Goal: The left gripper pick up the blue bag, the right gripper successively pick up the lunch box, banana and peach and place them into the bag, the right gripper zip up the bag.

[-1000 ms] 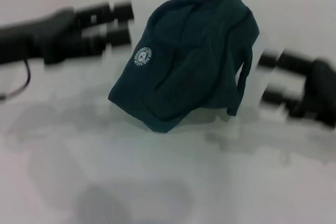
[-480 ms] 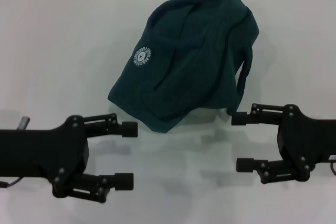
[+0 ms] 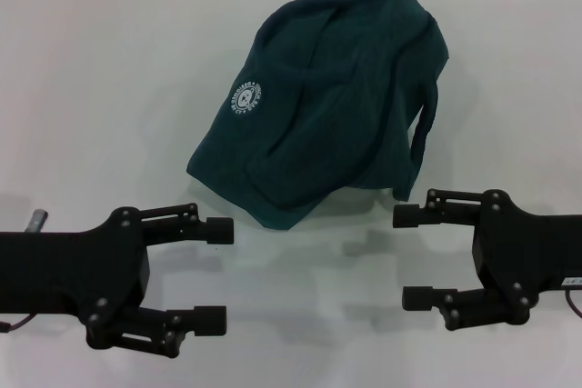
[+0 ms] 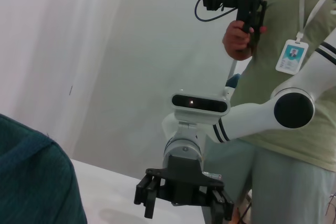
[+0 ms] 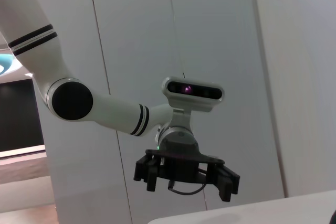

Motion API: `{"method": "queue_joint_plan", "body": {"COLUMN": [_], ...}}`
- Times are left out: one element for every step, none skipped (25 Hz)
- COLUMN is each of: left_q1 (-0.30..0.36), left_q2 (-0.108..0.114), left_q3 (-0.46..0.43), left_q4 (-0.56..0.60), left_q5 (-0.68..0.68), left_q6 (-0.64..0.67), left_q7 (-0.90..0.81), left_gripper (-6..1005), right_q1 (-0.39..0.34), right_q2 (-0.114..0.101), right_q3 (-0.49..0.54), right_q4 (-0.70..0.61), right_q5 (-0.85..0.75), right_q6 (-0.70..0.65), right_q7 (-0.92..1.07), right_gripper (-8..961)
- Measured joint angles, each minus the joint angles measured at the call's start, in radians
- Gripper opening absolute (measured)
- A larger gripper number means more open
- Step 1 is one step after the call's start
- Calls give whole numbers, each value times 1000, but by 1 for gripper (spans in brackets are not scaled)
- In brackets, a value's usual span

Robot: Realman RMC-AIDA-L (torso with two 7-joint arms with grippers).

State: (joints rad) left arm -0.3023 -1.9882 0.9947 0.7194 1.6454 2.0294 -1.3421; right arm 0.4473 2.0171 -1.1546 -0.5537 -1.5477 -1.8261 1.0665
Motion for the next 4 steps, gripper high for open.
{"method": "queue_joint_plan", "body": {"left_q1": [0, 0, 0, 0], "left_q2": [0, 0, 0, 0], "left_q3": [0, 0, 0, 0], "left_q4": [0, 0, 0, 0], "left_q5": [0, 0, 0, 1], "left_q6": [0, 0, 0, 0], "left_q7": [0, 0, -1, -2], "left_gripper": [879, 879, 879, 879], "right_q1": [0, -1, -1, -1], "right_q2": [0, 0, 0, 0], "right_q3": [-1, -3, -6, -8], "right_q4": [0, 0, 0, 0], "right_q5": [-1, -2, -2, -2], "right_q6": [0, 0, 0, 1], "right_q7": [-2, -4, -6, -7], "right_gripper": [772, 772, 772, 772]}}
